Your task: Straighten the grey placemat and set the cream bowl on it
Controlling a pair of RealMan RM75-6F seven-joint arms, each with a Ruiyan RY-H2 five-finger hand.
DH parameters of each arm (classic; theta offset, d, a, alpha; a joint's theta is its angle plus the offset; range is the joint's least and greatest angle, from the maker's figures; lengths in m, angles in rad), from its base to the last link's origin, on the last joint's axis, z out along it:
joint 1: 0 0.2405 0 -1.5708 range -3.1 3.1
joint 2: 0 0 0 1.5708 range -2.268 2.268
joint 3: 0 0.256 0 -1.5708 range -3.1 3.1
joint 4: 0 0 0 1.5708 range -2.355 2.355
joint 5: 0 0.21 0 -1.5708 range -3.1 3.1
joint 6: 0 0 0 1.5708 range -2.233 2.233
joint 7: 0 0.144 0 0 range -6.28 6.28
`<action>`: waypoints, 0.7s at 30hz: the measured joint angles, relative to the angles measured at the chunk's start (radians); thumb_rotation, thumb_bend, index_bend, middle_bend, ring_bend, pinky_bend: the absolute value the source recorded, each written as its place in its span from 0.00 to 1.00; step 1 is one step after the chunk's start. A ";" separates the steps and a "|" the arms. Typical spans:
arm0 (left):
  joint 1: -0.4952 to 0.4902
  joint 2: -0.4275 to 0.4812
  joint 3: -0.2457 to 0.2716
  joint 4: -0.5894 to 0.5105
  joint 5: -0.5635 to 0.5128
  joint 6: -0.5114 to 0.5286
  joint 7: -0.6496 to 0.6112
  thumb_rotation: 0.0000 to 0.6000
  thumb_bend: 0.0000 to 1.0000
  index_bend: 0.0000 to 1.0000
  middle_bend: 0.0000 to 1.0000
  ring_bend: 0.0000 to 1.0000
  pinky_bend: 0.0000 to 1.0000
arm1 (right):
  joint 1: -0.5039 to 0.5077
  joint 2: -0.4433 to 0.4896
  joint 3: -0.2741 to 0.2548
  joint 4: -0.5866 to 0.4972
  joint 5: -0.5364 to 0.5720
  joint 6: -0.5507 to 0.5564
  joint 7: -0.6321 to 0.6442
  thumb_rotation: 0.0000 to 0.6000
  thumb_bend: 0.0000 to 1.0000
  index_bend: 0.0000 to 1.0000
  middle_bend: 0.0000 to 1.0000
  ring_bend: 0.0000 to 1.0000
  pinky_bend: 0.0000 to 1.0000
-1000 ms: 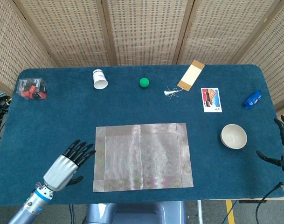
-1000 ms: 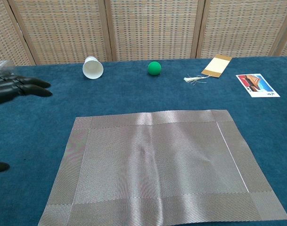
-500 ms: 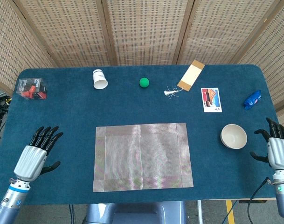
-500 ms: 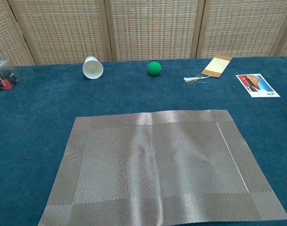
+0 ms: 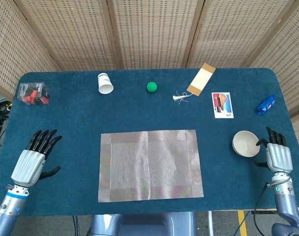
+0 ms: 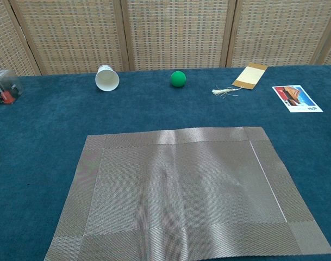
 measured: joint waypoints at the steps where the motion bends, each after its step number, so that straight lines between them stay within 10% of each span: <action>1: 0.001 -0.001 -0.003 0.001 -0.001 -0.001 -0.001 1.00 0.11 0.13 0.00 0.00 0.00 | 0.003 -0.006 0.000 0.007 0.000 -0.005 -0.001 1.00 0.27 0.46 0.09 0.00 0.00; 21: 0.008 -0.011 -0.031 0.022 -0.018 -0.043 -0.023 1.00 0.11 0.15 0.00 0.00 0.00 | 0.062 -0.133 0.005 0.187 0.030 -0.114 0.010 1.00 0.52 0.52 0.12 0.00 0.00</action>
